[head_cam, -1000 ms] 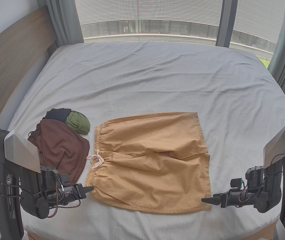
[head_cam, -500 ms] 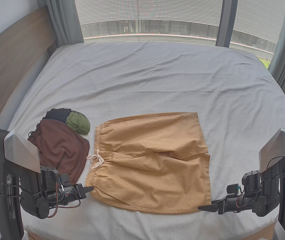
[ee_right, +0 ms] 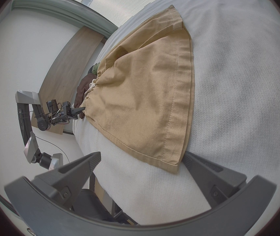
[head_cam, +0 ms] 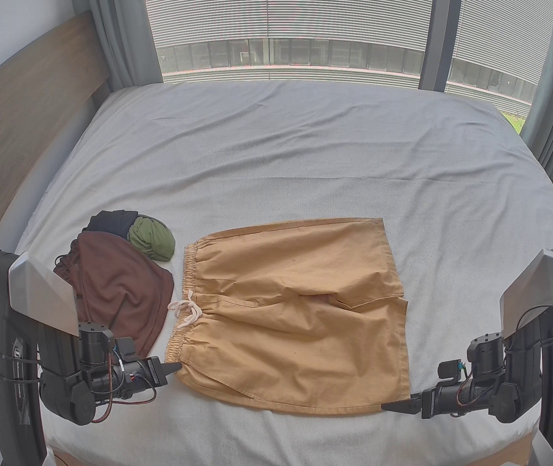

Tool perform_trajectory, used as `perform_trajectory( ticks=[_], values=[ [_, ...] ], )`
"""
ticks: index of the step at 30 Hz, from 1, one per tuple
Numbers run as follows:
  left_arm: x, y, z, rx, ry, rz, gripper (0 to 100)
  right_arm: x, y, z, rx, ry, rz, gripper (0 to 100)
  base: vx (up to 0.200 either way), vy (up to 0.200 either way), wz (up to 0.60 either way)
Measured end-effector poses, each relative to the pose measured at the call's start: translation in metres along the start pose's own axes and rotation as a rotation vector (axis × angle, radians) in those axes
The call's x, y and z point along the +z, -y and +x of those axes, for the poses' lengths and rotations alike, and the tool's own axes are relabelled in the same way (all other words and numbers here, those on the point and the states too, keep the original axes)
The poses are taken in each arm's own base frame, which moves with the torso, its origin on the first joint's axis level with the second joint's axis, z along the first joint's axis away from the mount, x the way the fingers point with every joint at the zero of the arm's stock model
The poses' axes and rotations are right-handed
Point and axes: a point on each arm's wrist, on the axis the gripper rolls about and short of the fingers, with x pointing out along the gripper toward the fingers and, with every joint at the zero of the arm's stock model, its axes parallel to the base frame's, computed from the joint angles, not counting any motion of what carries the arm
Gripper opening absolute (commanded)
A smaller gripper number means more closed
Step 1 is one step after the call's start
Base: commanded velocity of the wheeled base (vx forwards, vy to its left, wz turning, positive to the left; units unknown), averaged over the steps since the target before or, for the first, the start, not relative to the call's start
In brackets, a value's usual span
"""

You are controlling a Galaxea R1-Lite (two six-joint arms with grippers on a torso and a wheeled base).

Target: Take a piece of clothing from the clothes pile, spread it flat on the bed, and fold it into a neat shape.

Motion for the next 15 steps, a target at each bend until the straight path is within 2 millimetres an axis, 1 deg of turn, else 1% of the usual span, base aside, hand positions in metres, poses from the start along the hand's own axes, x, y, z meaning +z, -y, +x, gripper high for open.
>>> perform_trajectory(
  ticks=[15],
  values=[
    [0.0000, -0.0001, 0.0001, 0.000, 0.000, 0.000, 0, 0.0041, -0.0067, -0.0028, 0.013, 0.015, -0.014, 100, 0.000, 0.000, 0.00]
  ],
)
